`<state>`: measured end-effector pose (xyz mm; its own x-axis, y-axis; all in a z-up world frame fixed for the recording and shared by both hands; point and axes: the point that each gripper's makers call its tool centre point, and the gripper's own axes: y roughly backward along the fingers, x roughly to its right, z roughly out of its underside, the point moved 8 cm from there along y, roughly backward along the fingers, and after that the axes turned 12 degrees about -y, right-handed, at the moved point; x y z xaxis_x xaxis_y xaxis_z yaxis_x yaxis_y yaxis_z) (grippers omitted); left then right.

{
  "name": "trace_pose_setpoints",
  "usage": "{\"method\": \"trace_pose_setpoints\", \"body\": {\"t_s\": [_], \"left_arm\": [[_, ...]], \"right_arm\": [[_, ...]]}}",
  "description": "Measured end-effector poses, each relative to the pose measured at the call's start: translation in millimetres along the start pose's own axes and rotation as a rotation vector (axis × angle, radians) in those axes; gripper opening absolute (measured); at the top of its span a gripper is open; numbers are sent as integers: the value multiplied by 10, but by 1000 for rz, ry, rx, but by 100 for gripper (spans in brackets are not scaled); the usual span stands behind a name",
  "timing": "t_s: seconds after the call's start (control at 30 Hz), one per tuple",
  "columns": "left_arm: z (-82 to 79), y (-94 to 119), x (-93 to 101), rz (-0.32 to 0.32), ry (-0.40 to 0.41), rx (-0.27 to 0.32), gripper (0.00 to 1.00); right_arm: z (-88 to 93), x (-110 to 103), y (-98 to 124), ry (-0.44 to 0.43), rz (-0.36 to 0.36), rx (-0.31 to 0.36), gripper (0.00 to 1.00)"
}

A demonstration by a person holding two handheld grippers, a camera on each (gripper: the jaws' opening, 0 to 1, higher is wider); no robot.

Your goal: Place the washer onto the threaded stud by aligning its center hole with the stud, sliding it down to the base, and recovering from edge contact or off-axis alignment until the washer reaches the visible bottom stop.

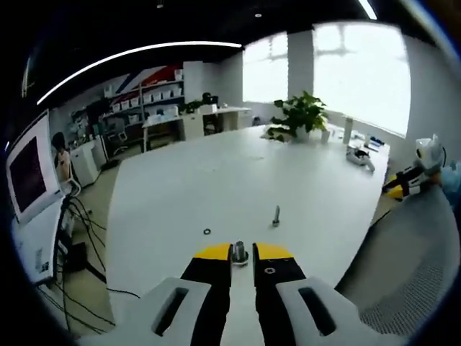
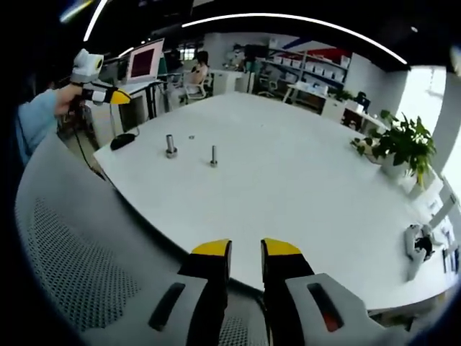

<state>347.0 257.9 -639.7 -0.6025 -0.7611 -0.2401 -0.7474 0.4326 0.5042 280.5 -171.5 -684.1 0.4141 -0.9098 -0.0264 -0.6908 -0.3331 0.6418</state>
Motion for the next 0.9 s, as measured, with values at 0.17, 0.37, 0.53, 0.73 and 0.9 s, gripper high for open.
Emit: {"method": "trace_pose_setpoints", "body": {"t_s": [0.17,0.37,0.53,0.73,0.9], "left_arm": [[86,-217,-169,22,-46,-70,9],[177,-586,-260,82,-81,-107,9],[283,-878,-341,123,-95,-157,9],[334,-1257,-480,151,-86,-196,9],[377,-1513,-562,163,-73,-205,10]], "right_arm": [[4,8,-4,-11,14,-9,18],[-37,48,-10,-33,33,13,18],[-82,201,-46,-78,42,12,18],[-44,179,-52,-74,35,-12,18],[-41,171,-59,-76,21,-20,18]]}}
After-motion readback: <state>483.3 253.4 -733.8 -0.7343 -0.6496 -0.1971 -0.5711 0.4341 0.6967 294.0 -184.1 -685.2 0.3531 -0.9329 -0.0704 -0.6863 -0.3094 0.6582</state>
